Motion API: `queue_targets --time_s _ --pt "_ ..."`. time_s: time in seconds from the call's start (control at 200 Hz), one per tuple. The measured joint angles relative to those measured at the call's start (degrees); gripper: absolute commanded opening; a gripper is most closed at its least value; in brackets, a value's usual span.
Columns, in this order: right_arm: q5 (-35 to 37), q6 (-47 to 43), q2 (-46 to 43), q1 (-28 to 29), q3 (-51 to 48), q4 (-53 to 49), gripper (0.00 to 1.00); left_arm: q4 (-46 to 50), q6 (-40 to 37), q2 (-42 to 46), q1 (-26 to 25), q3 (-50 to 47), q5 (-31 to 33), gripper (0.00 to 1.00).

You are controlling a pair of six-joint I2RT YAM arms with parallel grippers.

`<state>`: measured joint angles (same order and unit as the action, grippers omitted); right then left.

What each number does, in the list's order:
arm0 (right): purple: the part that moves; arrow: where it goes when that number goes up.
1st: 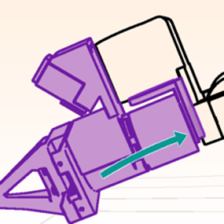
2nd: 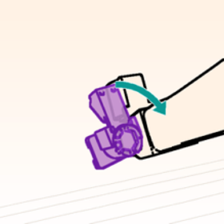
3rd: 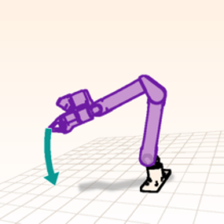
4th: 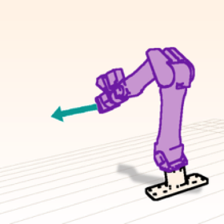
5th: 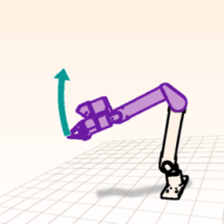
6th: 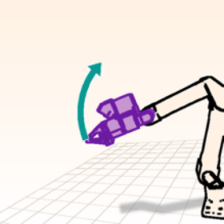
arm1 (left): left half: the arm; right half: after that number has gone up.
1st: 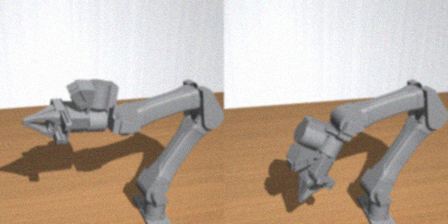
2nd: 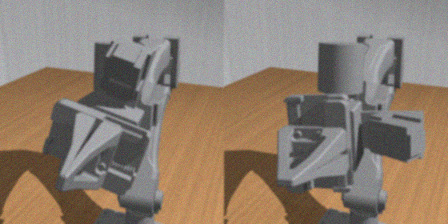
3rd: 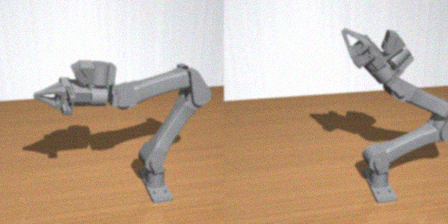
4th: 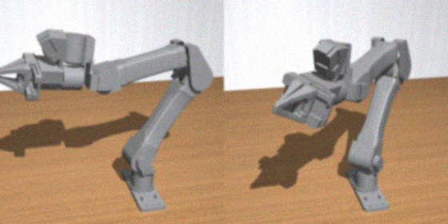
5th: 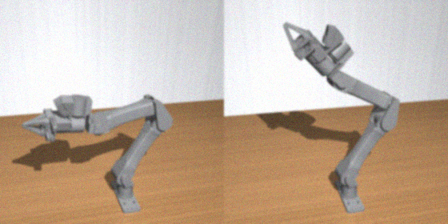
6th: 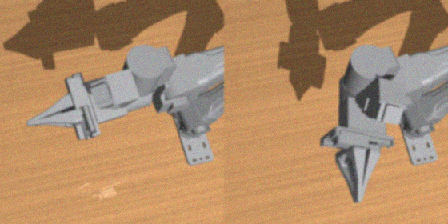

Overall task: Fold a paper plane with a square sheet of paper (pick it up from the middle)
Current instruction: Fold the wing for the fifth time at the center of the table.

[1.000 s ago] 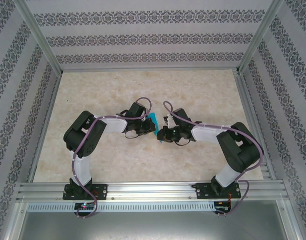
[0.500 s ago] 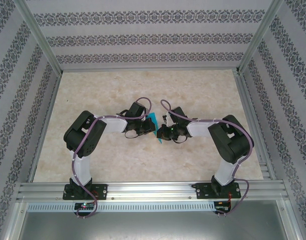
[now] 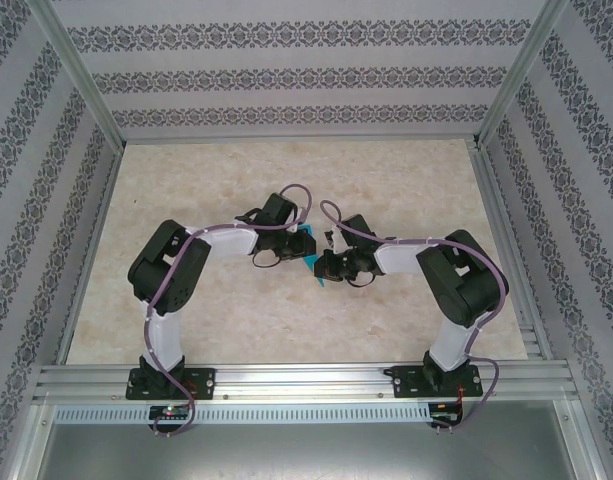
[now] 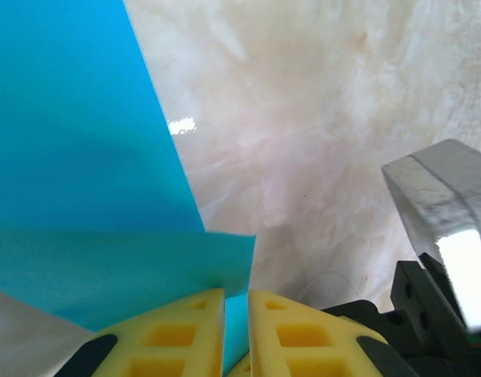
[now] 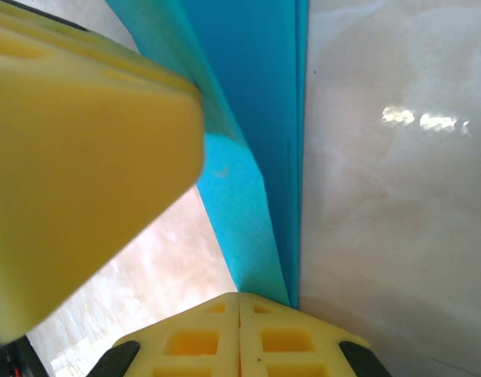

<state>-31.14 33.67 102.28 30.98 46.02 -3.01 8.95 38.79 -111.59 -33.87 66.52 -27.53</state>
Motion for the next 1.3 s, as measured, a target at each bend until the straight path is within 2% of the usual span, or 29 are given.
queue_targets --time_s 0.604,1.124,1.299 --pt "-0.2 0.0 0.4 0.0 0.4 -0.3 0.07 2.9 -5.6 0.7 0.5 0.0 5.7 0.1" --pt "-0.3 0.0 0.4 0.0 0.4 -0.4 0.08 4.8 -5.8 -2.8 0.9 2.5 6.6 0.1" --pt "-0.3 -0.4 0.4 0.0 0.4 -0.5 0.08 8.6 -9.4 -4.1 1.3 5.5 5.8 0.1"
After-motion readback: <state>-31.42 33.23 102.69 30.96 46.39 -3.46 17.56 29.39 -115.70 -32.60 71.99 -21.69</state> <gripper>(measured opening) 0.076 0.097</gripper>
